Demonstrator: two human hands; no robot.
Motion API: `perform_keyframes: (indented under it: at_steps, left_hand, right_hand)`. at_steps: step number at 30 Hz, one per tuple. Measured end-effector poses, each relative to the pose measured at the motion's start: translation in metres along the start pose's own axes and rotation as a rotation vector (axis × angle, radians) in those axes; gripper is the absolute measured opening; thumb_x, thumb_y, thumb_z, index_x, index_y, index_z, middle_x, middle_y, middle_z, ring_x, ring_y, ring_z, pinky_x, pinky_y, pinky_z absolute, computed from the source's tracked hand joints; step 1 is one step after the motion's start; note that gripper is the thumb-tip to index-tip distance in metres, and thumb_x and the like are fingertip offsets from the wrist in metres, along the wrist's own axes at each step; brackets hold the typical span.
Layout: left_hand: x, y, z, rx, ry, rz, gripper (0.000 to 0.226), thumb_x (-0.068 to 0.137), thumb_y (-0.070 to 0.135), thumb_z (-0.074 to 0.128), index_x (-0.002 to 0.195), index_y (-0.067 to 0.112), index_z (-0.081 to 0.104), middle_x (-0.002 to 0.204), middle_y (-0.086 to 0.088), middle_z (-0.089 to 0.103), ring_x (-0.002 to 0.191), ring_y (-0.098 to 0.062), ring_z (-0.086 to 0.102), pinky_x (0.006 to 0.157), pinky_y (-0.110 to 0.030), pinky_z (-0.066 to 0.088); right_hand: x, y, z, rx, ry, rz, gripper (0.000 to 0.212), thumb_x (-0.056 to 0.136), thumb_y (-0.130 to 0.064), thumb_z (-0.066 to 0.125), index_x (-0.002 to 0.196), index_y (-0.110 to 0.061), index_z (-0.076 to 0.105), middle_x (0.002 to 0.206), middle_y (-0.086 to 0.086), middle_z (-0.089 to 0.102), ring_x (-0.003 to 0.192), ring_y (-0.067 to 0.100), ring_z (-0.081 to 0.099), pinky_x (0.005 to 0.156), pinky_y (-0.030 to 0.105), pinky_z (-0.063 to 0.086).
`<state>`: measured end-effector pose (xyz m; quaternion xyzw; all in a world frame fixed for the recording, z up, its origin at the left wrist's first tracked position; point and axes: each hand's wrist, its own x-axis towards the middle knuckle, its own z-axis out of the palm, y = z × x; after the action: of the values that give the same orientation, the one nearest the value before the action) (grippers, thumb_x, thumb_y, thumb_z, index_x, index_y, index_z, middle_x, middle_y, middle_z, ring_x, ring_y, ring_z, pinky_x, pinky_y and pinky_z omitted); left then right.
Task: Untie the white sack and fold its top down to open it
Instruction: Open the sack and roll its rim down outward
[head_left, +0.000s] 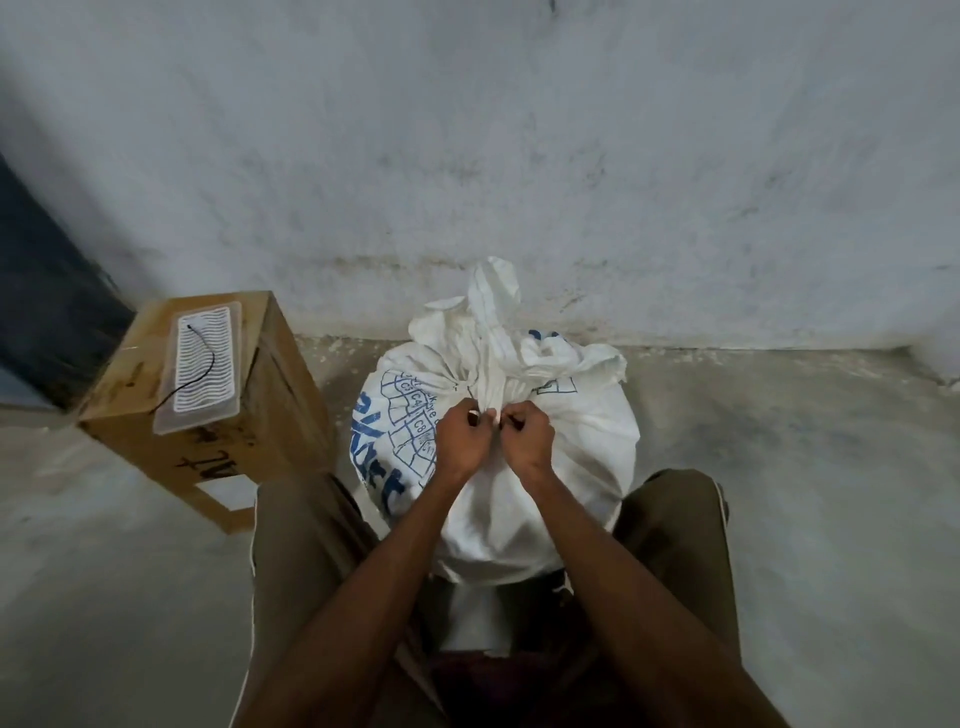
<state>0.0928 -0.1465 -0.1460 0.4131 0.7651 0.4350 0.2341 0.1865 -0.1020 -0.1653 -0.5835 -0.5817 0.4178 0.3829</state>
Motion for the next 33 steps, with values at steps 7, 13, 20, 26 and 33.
perform_keyframes:
  at_steps: [7, 13, 20, 26, 33]
  left_hand:
    - [-0.04, -0.001, -0.038, -0.032, 0.02, 0.039, 0.018, 0.083, 0.03, 0.075, 0.096, 0.019, 0.069, 0.085, 0.004, 0.073, 0.077, -0.015, 0.069, 0.075, -0.03, 0.053]
    - [-0.045, 0.005, -0.053, -0.053, 0.024, 0.068, 0.009, 0.082, 0.018, 0.07, 0.083, 0.015, 0.061, 0.079, 0.002, 0.068, 0.077, -0.019, 0.063, 0.07, -0.031, 0.047]
    - [-0.006, -0.006, -0.088, -0.192, 0.11, -0.139, 0.012, 0.083, 0.018, 0.071, 0.084, 0.013, 0.06, 0.09, -0.003, 0.066, 0.088, -0.023, 0.059, 0.078, -0.034, 0.044]
    - [0.005, 0.006, -0.073, -0.262, -0.091, -0.156, 0.041, 0.069, 0.041, 0.082, 0.1, 0.02, 0.063, 0.094, 0.007, 0.069, 0.086, -0.013, 0.066, 0.076, -0.031, 0.052]
    - [0.032, -0.016, -0.092, -0.095, 0.123, -0.109, 0.033, 0.074, 0.045, 0.083, 0.078, 0.014, 0.072, 0.075, -0.003, 0.074, 0.073, -0.023, 0.071, 0.062, -0.031, 0.053]
  right_hand:
    - [-0.048, -0.009, -0.015, 0.22, 0.004, 0.089, 0.009, 0.088, -0.014, 0.068, 0.089, -0.021, 0.073, 0.086, -0.001, 0.075, 0.083, 0.014, 0.071, 0.089, 0.038, 0.058]
    - [-0.055, -0.023, -0.018, 0.142, -0.037, -0.11, 0.015, 0.086, -0.008, 0.067, 0.097, -0.017, 0.072, 0.096, -0.003, 0.073, 0.093, 0.012, 0.068, 0.089, 0.032, 0.054]
    - [-0.016, -0.007, -0.031, 0.202, 0.009, 0.077, 0.05, 0.079, -0.023, 0.085, 0.123, -0.025, 0.061, 0.116, -0.004, 0.066, 0.107, 0.015, 0.064, 0.088, 0.023, 0.05]
    - [-0.002, -0.013, -0.004, 0.142, -0.191, 0.142, 0.03, 0.068, -0.031, 0.09, 0.093, -0.03, 0.074, 0.088, -0.009, 0.077, 0.09, 0.014, 0.073, 0.09, 0.038, 0.058]
    - [0.022, -0.013, -0.018, 0.165, 0.036, 0.093, 0.024, 0.069, -0.019, 0.092, 0.065, -0.015, 0.068, 0.091, 0.001, 0.076, 0.09, 0.015, 0.071, 0.09, 0.033, 0.056]
